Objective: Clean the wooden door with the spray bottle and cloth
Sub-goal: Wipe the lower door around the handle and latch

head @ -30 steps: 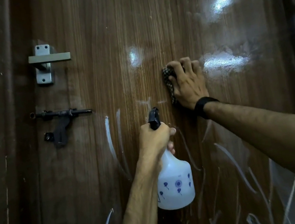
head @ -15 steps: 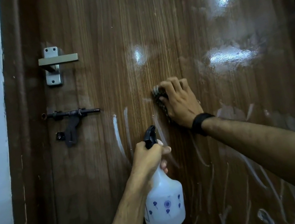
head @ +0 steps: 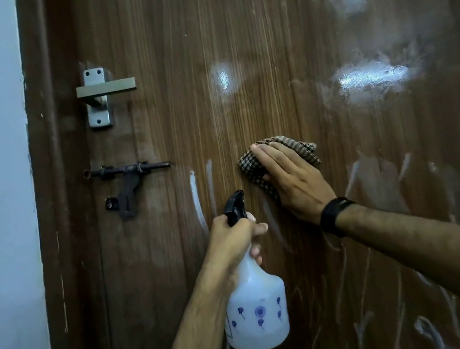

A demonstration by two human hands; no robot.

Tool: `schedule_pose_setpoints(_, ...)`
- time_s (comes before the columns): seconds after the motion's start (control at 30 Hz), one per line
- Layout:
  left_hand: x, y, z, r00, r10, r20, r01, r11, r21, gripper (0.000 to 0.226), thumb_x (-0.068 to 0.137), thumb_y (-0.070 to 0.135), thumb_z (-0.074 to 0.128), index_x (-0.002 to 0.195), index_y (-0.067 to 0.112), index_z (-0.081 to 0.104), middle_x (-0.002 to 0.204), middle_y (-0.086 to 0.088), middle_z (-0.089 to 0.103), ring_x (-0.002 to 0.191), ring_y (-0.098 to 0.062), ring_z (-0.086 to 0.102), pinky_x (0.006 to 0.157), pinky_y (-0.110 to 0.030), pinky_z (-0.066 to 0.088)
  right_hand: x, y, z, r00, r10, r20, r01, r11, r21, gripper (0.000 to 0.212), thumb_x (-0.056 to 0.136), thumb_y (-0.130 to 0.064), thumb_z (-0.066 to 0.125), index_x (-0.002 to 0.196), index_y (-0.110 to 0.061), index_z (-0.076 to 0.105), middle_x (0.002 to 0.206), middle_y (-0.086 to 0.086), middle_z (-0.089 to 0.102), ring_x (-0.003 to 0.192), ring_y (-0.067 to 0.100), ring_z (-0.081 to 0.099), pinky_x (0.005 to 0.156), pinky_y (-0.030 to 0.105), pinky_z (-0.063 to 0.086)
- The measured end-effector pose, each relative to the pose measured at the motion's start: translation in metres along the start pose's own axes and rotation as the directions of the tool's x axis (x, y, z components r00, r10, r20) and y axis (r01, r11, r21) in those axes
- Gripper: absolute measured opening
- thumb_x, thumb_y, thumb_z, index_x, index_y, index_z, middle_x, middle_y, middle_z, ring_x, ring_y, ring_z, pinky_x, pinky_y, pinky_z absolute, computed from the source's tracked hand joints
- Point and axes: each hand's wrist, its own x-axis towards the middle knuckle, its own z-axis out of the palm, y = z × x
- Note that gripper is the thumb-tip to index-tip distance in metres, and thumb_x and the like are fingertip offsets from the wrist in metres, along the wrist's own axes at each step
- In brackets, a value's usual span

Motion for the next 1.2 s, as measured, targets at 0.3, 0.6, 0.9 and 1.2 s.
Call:
schedule_pose_setpoints(0.3,-0.003,-0.001,0.0,1.0,0.003,0.014,-0.003,1.0,0.0,0.016,0.091,-0.001,0.063,0.09,0.014,0.056,0.077,-0.003,0.058,0.045,-0.009,0.045,0.046,-0.025,0.045,0.055,0.011,-0.003,0.984,0.16,0.079,-0.16,0.987,0.005,0.057,0.107,-0.038,0.039,0.158,-0.015,0.026,0.164,0.005,0.026,0.153,0.023,0.019,0.125,0.044,0.017)
schedule_pose_setpoints(0.6,-0.002,-0.009,-0.008,0.999,0.008,0.048,-0.011,0.997,0.072,0.015,0.091,-0.001,0.063,0.09,0.012,0.055,0.07,-0.002,0.052,0.043,-0.01,0.043,0.044,-0.026,0.043,-0.02,-0.004,-0.007,0.978,0.012,0.206,0.002,0.998,-0.068,0.062,0.105,-0.041,0.042,0.16,-0.019,0.023,0.167,0.006,0.016,0.155,0.022,0.011,0.125,0.046,0.014)
schedule_pose_setpoints(0.9,-0.006,-0.004,-0.029,0.999,-0.014,-0.032,0.017,0.997,0.079,0.016,0.091,-0.001,0.063,0.089,0.012,0.055,0.057,0.004,0.054,0.042,-0.009,0.043,0.046,-0.028,0.043,0.06,-0.009,0.003,0.969,0.149,0.198,-0.138,0.988,-0.069,0.064,0.103,-0.049,0.034,0.16,-0.023,0.02,0.167,0.005,0.016,0.155,0.023,0.008,0.125,0.04,0.002)
schedule_pose_setpoints(1.2,-0.01,0.0,-0.047,0.99,-0.001,-0.138,0.016,0.994,0.112,0.02,0.094,0.0,0.058,0.079,0.012,0.054,0.05,0.002,0.05,0.04,-0.01,0.043,0.046,-0.029,0.043,0.029,-0.032,0.014,0.972,0.069,0.225,-0.05,0.994,-0.092,0.065,0.104,-0.049,0.034,0.16,-0.02,0.02,0.167,0.006,0.014,0.155,0.024,0.008,0.126,0.046,0.009)
